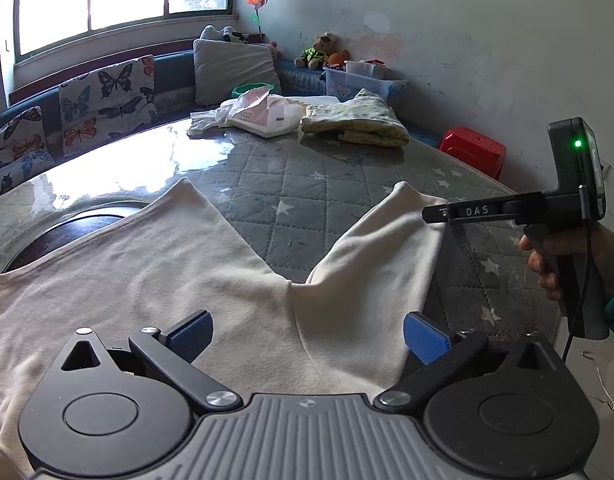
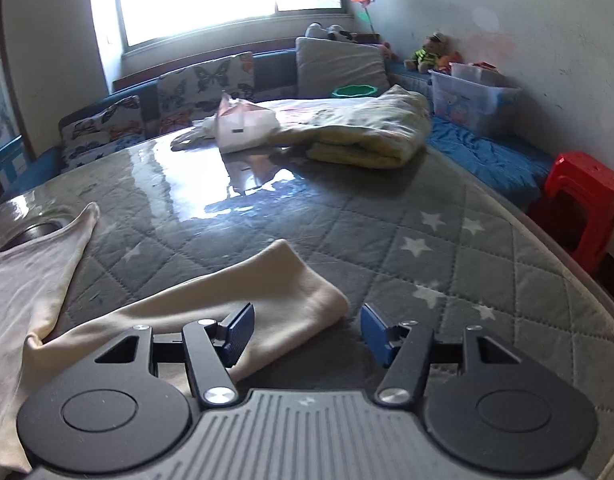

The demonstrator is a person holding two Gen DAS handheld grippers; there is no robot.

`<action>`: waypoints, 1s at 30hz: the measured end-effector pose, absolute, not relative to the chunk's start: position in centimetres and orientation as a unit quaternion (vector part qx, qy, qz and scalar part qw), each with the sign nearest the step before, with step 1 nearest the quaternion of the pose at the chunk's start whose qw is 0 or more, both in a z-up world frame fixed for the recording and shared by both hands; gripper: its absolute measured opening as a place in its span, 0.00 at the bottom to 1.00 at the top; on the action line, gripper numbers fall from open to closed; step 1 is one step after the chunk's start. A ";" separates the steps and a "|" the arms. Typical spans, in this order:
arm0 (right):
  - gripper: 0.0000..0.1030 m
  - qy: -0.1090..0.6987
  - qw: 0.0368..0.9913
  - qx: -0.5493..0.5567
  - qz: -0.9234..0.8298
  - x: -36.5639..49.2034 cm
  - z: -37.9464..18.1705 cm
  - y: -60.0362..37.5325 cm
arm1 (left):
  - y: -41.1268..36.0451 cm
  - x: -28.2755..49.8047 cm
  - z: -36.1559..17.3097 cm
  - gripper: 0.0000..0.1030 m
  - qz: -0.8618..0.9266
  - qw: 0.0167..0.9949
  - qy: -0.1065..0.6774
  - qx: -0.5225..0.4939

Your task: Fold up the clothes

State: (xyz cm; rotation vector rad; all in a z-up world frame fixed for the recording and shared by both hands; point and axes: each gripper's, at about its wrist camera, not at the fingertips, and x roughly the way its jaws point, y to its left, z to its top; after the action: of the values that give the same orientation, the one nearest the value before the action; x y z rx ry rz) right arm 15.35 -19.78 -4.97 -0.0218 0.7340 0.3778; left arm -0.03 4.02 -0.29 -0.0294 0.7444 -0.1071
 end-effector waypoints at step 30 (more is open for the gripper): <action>0.05 0.293 0.923 0.095 0.230 13.3 0.0 -22.9 | 1.6 2.6 -2.3 1.00 -0.133 0.922 0.364 -0.030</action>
State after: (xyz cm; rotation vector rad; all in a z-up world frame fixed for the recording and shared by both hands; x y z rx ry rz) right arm 13.32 -22.91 0.01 0.1948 0.6005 0.4721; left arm 2.60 1.58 -2.25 -0.0612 0.7467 -0.2723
